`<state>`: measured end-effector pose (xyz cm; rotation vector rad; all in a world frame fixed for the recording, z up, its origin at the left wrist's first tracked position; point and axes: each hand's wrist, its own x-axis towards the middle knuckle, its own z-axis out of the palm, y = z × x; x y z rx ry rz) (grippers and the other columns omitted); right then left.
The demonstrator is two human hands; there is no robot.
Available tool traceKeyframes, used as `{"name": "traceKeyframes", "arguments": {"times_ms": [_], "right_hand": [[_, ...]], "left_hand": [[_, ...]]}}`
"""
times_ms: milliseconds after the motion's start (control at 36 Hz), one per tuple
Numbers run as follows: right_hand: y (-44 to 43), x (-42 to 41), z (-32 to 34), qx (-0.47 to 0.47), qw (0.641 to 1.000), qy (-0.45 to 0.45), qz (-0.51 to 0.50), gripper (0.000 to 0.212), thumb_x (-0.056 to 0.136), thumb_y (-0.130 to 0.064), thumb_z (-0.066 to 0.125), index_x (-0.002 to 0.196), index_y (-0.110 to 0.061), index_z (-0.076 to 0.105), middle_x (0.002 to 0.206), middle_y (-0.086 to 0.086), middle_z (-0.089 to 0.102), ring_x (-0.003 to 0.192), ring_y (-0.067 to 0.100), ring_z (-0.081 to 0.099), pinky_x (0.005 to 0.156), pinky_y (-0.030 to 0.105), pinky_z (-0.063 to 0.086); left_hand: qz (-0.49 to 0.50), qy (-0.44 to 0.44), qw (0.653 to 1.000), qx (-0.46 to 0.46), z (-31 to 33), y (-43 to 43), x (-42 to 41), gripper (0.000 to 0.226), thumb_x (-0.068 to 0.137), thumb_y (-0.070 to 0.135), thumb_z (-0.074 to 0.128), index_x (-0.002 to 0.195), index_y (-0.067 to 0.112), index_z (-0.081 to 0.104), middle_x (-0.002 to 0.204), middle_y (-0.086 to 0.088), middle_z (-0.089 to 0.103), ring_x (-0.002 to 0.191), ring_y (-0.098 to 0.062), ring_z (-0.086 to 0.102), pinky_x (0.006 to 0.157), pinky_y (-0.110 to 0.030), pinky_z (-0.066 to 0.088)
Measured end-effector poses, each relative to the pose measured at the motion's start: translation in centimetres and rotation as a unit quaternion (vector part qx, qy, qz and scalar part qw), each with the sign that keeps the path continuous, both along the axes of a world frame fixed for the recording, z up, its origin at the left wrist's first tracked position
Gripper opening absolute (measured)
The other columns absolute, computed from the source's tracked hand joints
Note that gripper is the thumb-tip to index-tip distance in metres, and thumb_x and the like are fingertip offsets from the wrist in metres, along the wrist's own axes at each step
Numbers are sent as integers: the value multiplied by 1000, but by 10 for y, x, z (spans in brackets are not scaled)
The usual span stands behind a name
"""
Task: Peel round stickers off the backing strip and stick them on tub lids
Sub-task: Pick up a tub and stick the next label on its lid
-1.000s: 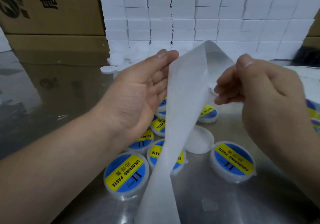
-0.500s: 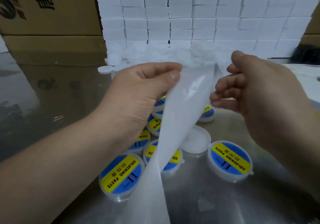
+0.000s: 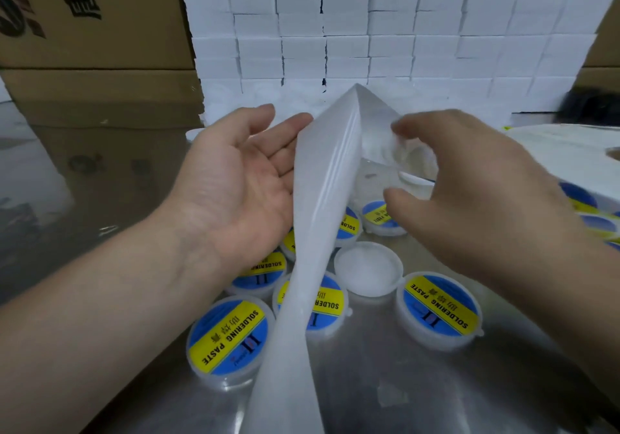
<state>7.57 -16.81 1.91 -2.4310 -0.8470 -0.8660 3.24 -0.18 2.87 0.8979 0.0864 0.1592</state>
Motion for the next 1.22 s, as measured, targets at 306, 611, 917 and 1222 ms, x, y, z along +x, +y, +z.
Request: {"name": "traceKeyframes", "arguments": {"times_ms": [306,611,917,1222], "right_hand": [[-2,3,7,-91,995,3,-49,40,82,-4,47,112,-26,60,98,6,68,84,33,56,60,31,23],[0,-4,14,-113,993,13,-20,32,79,-17,32,91,-29,59,59,-8,39,62,20,36,56,30,11],[1,-15,20,-117,990,77,34,31,72,-28,27,64,-30,58,49,-12,42,52,11,41,52,4,26],[-6,-11,19,-3,999,-13,49,27,69,-18,39,63,-19,65,47,-11,49,49,21,47,55,17,33]], "left_hand": [[82,13,981,176,-4,1,6,21,86,30,51,91,15,65,72,6,65,66,-8,62,65,-19,49],[118,-229,683,684,-11,-14,-17,27,70,48,57,95,57,52,124,26,45,121,8,37,98,-6,26],[151,-100,658,731,-11,-13,-16,51,47,78,39,86,46,47,93,36,50,84,13,47,59,-7,34],[9,-54,769,637,-3,-10,-16,26,65,52,64,74,28,68,66,5,66,53,1,55,51,-16,43]]}}
